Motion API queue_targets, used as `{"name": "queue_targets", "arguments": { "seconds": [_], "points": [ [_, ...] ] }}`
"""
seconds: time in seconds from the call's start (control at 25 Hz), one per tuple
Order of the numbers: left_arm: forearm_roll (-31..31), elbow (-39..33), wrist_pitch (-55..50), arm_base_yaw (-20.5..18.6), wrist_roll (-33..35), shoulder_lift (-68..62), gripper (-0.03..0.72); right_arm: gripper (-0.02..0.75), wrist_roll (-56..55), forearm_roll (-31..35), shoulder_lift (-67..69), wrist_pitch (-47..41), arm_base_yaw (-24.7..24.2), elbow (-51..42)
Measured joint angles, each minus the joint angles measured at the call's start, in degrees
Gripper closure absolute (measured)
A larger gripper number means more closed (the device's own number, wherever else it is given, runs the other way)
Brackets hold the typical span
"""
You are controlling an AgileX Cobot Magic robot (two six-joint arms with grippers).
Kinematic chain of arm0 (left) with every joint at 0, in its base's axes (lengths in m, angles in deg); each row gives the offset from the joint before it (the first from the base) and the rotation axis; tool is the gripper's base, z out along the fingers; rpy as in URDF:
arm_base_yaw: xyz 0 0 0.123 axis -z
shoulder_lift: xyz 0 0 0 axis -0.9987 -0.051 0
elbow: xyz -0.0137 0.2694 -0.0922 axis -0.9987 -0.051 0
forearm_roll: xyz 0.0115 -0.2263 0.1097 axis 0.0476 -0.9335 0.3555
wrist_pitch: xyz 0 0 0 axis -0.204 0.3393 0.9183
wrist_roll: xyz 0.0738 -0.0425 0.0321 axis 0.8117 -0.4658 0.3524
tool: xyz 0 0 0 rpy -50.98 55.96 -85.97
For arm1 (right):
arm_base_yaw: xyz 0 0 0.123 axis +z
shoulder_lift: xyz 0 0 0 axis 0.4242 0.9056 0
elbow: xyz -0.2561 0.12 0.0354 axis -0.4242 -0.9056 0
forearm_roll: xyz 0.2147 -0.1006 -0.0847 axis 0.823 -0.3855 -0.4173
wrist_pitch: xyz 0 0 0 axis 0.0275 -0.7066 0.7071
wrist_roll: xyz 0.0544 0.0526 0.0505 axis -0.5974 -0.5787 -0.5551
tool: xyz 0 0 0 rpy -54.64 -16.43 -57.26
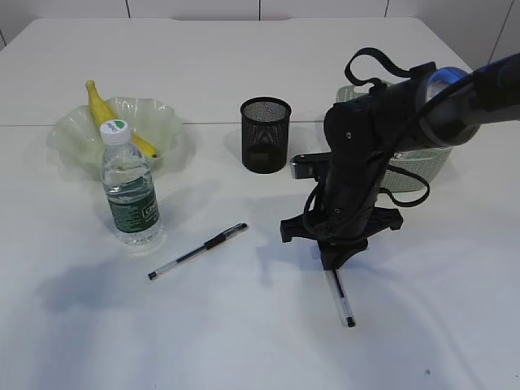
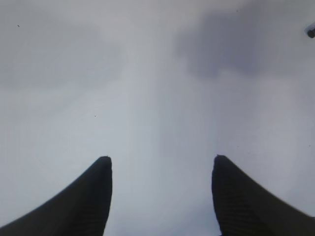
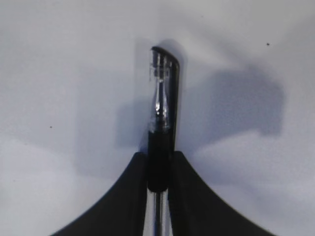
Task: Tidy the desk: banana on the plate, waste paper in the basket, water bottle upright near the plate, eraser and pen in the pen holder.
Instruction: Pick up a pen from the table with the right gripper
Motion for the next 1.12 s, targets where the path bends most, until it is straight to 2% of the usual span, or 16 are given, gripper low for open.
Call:
{"name": "queue_targets", "arguments": {
  "seconds": [0.28, 0.6, 0.84, 1.12],
  "points": [
    [0.0, 0.0, 0.0, 0.0, 0.0, 0.0, 0.241, 0.685, 0.0, 0.0, 0.0, 0.1, 0.0, 0.0],
    [0.0, 0.0, 0.0, 0.0, 0.0, 0.0, 0.241, 0.689, 0.0, -0.1, -1.1, 0.1, 0.0, 0.0],
    [0.0, 0.0, 0.0, 0.0, 0.0, 0.0, 0.241, 0.689, 0.2, -2.1, -7.6, 2.4, 0.0, 0.2],
    [0.0, 0.0, 0.0, 0.0, 0.0, 0.0, 0.241, 0.69, 2.1, -4.0, -11.1, 5.8, -0.1, 7.3]
  ]
}}
